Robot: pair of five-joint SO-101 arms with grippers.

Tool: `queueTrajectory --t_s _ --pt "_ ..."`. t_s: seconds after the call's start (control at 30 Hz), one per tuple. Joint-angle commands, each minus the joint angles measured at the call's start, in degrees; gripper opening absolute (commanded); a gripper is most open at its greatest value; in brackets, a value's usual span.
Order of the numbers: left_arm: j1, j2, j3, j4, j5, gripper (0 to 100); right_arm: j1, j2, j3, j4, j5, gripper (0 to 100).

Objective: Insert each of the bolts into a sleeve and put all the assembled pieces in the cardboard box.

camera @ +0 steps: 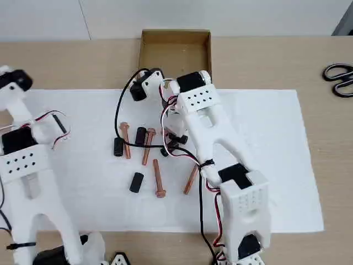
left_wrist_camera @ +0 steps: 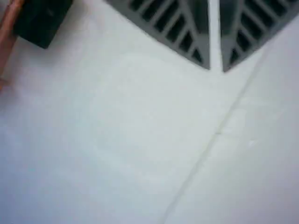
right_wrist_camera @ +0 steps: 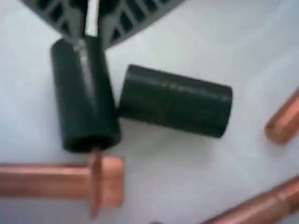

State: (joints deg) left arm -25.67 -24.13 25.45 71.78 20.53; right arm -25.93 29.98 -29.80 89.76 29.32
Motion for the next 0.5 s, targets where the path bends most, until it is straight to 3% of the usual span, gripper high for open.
queueTrajectory --t_s 0.0,0.23,0.47 --pt "-1.8 -0.1 -2.8 -1.1 4.0 1 -0.3 1.7 -6.3 2.3 0.2 3.0" --pt "-1.6 -0.1 -0.9 -2.3 7.5 1 0.2 6.9 -12.1 5.0 -0.8 14.0" --pt "-1.7 -0.4 7.3 -9.6 8.2 1 0.5 9.0 -14.2 4.9 -0.8 14.4"
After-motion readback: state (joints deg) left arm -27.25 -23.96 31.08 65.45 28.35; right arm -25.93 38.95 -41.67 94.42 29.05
